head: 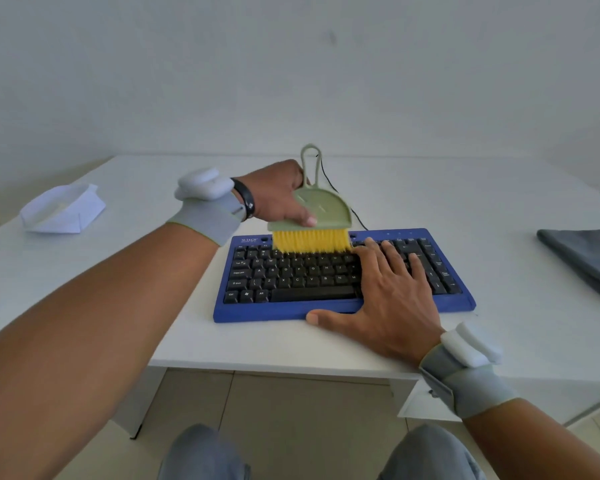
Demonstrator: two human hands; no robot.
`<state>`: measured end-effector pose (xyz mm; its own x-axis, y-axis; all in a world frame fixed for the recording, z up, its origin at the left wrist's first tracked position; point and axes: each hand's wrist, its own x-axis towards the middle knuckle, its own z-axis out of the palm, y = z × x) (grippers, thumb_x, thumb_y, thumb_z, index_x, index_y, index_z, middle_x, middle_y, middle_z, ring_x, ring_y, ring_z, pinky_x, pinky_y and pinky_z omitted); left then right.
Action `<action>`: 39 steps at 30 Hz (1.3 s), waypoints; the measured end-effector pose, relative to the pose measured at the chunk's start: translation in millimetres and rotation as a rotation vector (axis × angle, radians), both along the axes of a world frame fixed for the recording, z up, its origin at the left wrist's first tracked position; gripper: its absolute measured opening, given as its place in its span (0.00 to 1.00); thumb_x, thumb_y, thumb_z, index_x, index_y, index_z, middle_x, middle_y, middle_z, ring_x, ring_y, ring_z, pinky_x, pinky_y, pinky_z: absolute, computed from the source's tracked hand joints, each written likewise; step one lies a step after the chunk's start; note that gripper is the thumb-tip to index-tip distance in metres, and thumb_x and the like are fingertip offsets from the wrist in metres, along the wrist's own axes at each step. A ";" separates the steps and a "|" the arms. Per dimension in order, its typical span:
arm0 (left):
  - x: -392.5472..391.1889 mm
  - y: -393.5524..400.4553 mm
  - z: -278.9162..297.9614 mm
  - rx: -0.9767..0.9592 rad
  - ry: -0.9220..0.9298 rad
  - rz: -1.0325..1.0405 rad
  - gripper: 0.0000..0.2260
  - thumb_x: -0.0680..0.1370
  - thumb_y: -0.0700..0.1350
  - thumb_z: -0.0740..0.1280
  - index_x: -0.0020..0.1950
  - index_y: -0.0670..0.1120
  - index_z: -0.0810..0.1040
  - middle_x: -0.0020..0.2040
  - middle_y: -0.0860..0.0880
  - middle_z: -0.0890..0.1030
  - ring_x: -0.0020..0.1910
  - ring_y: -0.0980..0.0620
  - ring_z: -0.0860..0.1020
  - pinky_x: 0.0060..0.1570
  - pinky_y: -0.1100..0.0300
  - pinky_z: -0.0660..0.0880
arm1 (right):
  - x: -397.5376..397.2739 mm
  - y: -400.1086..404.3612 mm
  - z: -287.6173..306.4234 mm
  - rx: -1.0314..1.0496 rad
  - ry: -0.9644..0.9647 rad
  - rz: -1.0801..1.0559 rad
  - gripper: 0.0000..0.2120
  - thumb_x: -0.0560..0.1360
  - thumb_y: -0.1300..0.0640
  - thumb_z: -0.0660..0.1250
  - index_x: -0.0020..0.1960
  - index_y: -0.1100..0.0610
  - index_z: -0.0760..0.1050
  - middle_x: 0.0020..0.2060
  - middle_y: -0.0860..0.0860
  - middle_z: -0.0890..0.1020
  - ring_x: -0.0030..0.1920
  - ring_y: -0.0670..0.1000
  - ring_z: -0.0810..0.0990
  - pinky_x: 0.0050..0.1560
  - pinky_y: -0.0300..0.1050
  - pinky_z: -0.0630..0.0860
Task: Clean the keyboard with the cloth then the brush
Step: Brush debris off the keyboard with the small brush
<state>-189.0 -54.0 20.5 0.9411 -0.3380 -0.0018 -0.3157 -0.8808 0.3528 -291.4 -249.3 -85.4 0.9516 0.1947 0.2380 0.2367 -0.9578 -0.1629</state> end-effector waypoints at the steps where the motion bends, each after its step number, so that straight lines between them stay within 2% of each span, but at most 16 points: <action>1: 0.6 7.7 0.3 0.025 0.017 0.011 0.17 0.70 0.52 0.77 0.48 0.42 0.79 0.43 0.47 0.82 0.43 0.47 0.81 0.44 0.54 0.77 | 0.1 -0.1 0.5 0.014 -0.007 0.004 0.58 0.55 0.13 0.47 0.73 0.51 0.56 0.77 0.51 0.58 0.78 0.54 0.53 0.75 0.62 0.49; 4: -3.4 34.7 6.4 0.115 0.058 0.058 0.18 0.69 0.54 0.78 0.49 0.42 0.80 0.44 0.47 0.83 0.44 0.47 0.82 0.47 0.52 0.78 | -0.3 0.7 0.0 0.030 -0.013 0.011 0.56 0.56 0.13 0.49 0.71 0.50 0.57 0.76 0.51 0.60 0.78 0.54 0.53 0.75 0.62 0.50; 8: -8.7 40.6 22.3 0.213 0.044 0.077 0.16 0.69 0.54 0.78 0.41 0.45 0.77 0.39 0.48 0.80 0.37 0.49 0.78 0.34 0.58 0.72 | -0.7 -0.2 0.3 0.035 -0.020 0.010 0.55 0.56 0.13 0.49 0.71 0.49 0.56 0.76 0.50 0.60 0.78 0.54 0.53 0.75 0.62 0.50; 10: -10.0 30.3 30.3 0.144 -0.005 0.063 0.16 0.70 0.53 0.78 0.38 0.45 0.75 0.35 0.50 0.77 0.33 0.51 0.75 0.31 0.60 0.68 | -1.1 0.7 0.9 0.028 -0.021 0.009 0.55 0.56 0.13 0.49 0.70 0.49 0.56 0.76 0.50 0.60 0.78 0.53 0.54 0.75 0.62 0.50; 14: -9.9 -7.9 20.5 -0.127 -0.040 -0.015 0.16 0.70 0.52 0.78 0.47 0.41 0.80 0.41 0.49 0.82 0.39 0.51 0.80 0.39 0.57 0.77 | -1.8 0.6 1.5 0.050 -0.036 0.012 0.53 0.56 0.14 0.50 0.68 0.49 0.56 0.72 0.48 0.66 0.77 0.53 0.57 0.75 0.63 0.52; 18: -7.0 -19.9 -2.4 -0.077 0.007 -0.051 0.14 0.71 0.51 0.77 0.42 0.45 0.75 0.37 0.51 0.77 0.36 0.52 0.76 0.31 0.63 0.68 | -1.5 -0.2 -0.7 0.085 -0.045 0.028 0.50 0.57 0.14 0.52 0.64 0.49 0.56 0.69 0.49 0.70 0.76 0.55 0.59 0.74 0.63 0.53; 19: -6.5 -13.4 -2.6 -0.051 0.016 -0.043 0.14 0.71 0.51 0.77 0.43 0.45 0.76 0.38 0.51 0.78 0.37 0.51 0.77 0.32 0.62 0.70 | -0.7 0.1 -0.9 0.082 -0.044 0.031 0.50 0.57 0.14 0.52 0.65 0.49 0.56 0.70 0.48 0.69 0.76 0.54 0.59 0.75 0.63 0.53; 21: -9.0 2.2 -0.4 0.021 0.051 -0.024 0.17 0.70 0.53 0.77 0.49 0.43 0.78 0.43 0.48 0.81 0.42 0.49 0.80 0.41 0.56 0.78 | 0.1 -0.3 -1.1 0.067 -0.036 0.030 0.51 0.57 0.14 0.51 0.66 0.49 0.55 0.71 0.48 0.67 0.77 0.54 0.57 0.75 0.63 0.52; 23: -13.1 18.2 4.2 0.089 0.067 0.010 0.20 0.70 0.54 0.77 0.52 0.42 0.79 0.46 0.47 0.82 0.45 0.47 0.81 0.48 0.53 0.79 | 0.1 -0.4 -0.5 0.062 -0.028 0.033 0.52 0.56 0.14 0.50 0.67 0.49 0.55 0.73 0.49 0.66 0.77 0.54 0.56 0.75 0.63 0.51; 28: -20.7 28.2 25.9 0.224 0.023 0.039 0.16 0.70 0.52 0.77 0.42 0.42 0.76 0.36 0.49 0.76 0.33 0.51 0.73 0.31 0.61 0.67 | -1.2 -1.8 1.0 0.056 -0.028 0.024 0.53 0.56 0.14 0.50 0.68 0.49 0.55 0.74 0.50 0.64 0.77 0.54 0.55 0.76 0.62 0.49; 30: -19.4 23.8 31.9 0.148 -0.014 0.035 0.15 0.70 0.51 0.78 0.39 0.43 0.76 0.34 0.50 0.76 0.32 0.51 0.73 0.31 0.60 0.67 | -1.0 -1.3 2.0 0.057 -0.021 0.024 0.53 0.56 0.14 0.51 0.69 0.49 0.55 0.75 0.50 0.63 0.78 0.53 0.54 0.76 0.62 0.49; 31: -17.7 19.5 31.7 0.071 -0.019 0.021 0.14 0.70 0.51 0.78 0.39 0.44 0.77 0.35 0.50 0.78 0.33 0.50 0.76 0.33 0.59 0.70 | -1.1 -1.1 2.2 0.057 -0.019 0.023 0.54 0.56 0.14 0.51 0.69 0.49 0.56 0.75 0.49 0.63 0.78 0.53 0.54 0.76 0.62 0.49; 33: -16.7 6.3 25.5 -0.059 -0.012 -0.014 0.15 0.69 0.52 0.78 0.45 0.43 0.80 0.40 0.48 0.82 0.39 0.49 0.81 0.40 0.55 0.77 | -1.2 -0.8 2.5 0.064 -0.022 0.022 0.54 0.56 0.14 0.51 0.69 0.49 0.55 0.74 0.49 0.64 0.78 0.53 0.54 0.76 0.62 0.49; 35: -15.1 -4.2 12.6 -0.071 0.018 -0.036 0.16 0.70 0.53 0.78 0.47 0.43 0.79 0.41 0.49 0.81 0.39 0.50 0.80 0.37 0.59 0.77 | -1.4 -0.8 2.2 0.088 -0.027 0.027 0.53 0.56 0.14 0.52 0.68 0.49 0.55 0.72 0.47 0.66 0.77 0.53 0.56 0.76 0.62 0.51; 37: -13.9 -5.5 1.9 -0.050 0.037 -0.046 0.14 0.70 0.52 0.78 0.43 0.45 0.77 0.38 0.51 0.79 0.35 0.53 0.77 0.31 0.64 0.71 | -1.1 -1.2 2.2 0.113 -0.027 0.034 0.51 0.56 0.14 0.54 0.66 0.48 0.55 0.68 0.44 0.68 0.76 0.52 0.58 0.75 0.61 0.52; 39: -14.0 4.2 1.6 -0.020 0.052 -0.037 0.13 0.70 0.51 0.78 0.43 0.45 0.78 0.39 0.50 0.81 0.36 0.52 0.79 0.33 0.62 0.73 | -0.9 -1.5 2.8 0.123 -0.019 0.033 0.52 0.55 0.14 0.54 0.66 0.47 0.55 0.66 0.43 0.68 0.75 0.50 0.60 0.75 0.60 0.53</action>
<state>-203.0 -49.8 22.1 0.9268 -0.3730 -0.0437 -0.3285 -0.8615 0.3872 -292.3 -250.8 -82.6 0.9402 0.1938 0.2802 0.2717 -0.9226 -0.2737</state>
